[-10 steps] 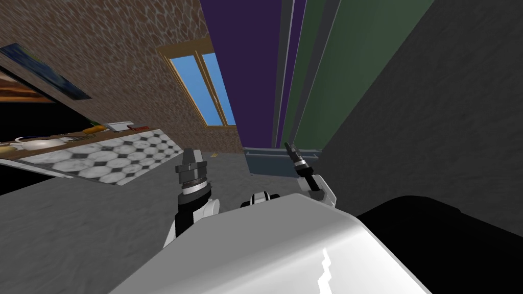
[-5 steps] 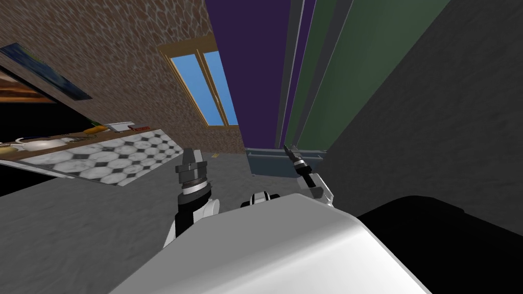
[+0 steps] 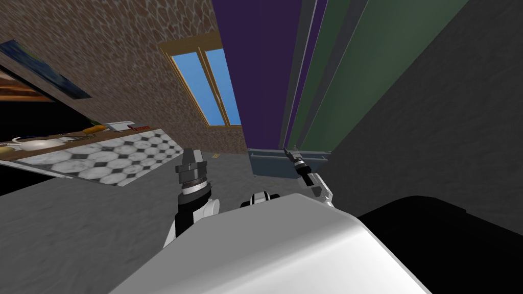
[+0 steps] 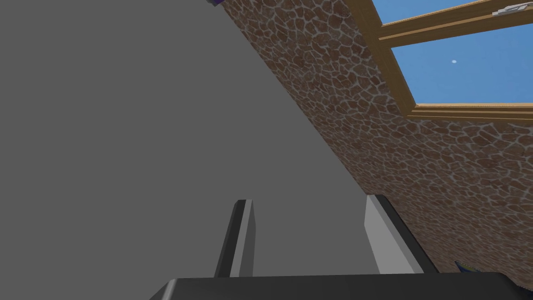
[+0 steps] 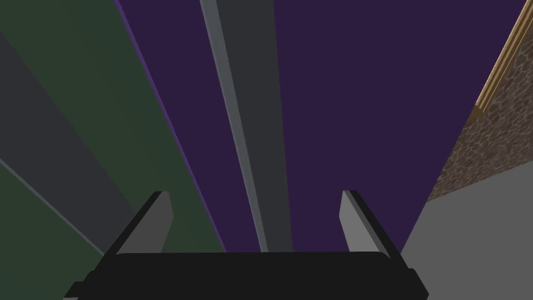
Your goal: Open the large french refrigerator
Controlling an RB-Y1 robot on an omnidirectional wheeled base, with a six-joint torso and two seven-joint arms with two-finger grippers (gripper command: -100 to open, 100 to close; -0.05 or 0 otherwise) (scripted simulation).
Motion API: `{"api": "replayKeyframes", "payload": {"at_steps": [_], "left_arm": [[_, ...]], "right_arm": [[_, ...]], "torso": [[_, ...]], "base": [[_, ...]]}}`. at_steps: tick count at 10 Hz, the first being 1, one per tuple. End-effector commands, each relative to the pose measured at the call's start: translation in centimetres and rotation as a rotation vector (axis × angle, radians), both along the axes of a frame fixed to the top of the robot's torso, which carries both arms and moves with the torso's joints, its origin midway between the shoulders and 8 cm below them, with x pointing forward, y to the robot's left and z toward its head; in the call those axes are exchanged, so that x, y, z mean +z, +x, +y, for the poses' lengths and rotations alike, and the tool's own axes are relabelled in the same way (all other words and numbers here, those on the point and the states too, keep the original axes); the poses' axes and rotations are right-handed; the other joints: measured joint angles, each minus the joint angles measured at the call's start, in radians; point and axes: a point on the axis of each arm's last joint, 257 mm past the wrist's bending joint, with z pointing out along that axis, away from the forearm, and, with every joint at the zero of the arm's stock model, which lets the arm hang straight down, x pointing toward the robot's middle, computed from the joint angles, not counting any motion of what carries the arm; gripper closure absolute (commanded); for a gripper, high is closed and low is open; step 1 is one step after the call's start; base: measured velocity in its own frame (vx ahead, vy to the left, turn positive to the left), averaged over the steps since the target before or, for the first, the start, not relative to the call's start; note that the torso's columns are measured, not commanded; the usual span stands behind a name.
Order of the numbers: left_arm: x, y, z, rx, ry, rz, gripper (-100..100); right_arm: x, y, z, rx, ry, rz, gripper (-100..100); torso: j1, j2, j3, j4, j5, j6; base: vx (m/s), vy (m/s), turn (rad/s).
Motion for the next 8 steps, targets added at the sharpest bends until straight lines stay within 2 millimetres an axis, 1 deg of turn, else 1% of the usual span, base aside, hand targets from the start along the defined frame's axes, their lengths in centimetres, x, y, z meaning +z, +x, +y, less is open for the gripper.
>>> {"api": "replayKeyframes", "payload": {"at_steps": [1,2,3,5,6,7,8], "left_arm": [[0.0,0.0,0.0,0.000,0.000,0.000,0],[0.0,0.0,0.0,0.000,0.000,0.000,0],[0.0,0.0,0.0,0.000,0.000,0.000,0],[0.0,0.0,0.0,0.000,0.000,0.000,0],[0.0,0.0,0.0,0.000,0.000,0.000,0],[0.0,0.0,0.0,0.000,0.000,0.000,0],[0.0,0.0,0.0,0.000,0.000,0.000,0]], "right_arm": [[-2.4,1.0,-1.6,-0.057,-0.133,0.060,-100],[-3.4,1.4,-2.5,-0.082,-0.193,0.089,-100],[-3.4,1.4,-2.5,-0.083,-0.198,0.089,-100],[-5.5,2.0,-4.4,-0.132,-0.327,0.148,-100],[-6.2,2.2,-5.3,-0.154,-0.391,0.173,-100],[-6.4,2.2,-5.4,-0.154,-0.391,0.177,-100],[-7.2,2.4,-6.4,-0.175,-0.453,0.205,-100]], "torso": [[0.001,-0.001,0.000,0.000,0.000,0.000],[0.003,-0.002,-0.001,-0.001,0.001,0.000],[0.004,-0.003,-0.002,-0.001,0.001,0.000],[0.001,-0.002,-0.001,0.000,0.000,0.000],[0.002,-0.002,-0.001,-0.001,0.000,0.000],[0.002,-0.002,-0.001,0.000,0.001,0.000],[0.001,0.000,0.000,0.000,0.000,0.000]], "base": [[0.050,0.069,0.005],[0.060,0.093,0.007],[0.056,0.070,0.002],[0.062,0.068,0.005],[0.066,0.079,0.005],[0.041,0.053,0.001],[0.049,0.050,0.006]]}}
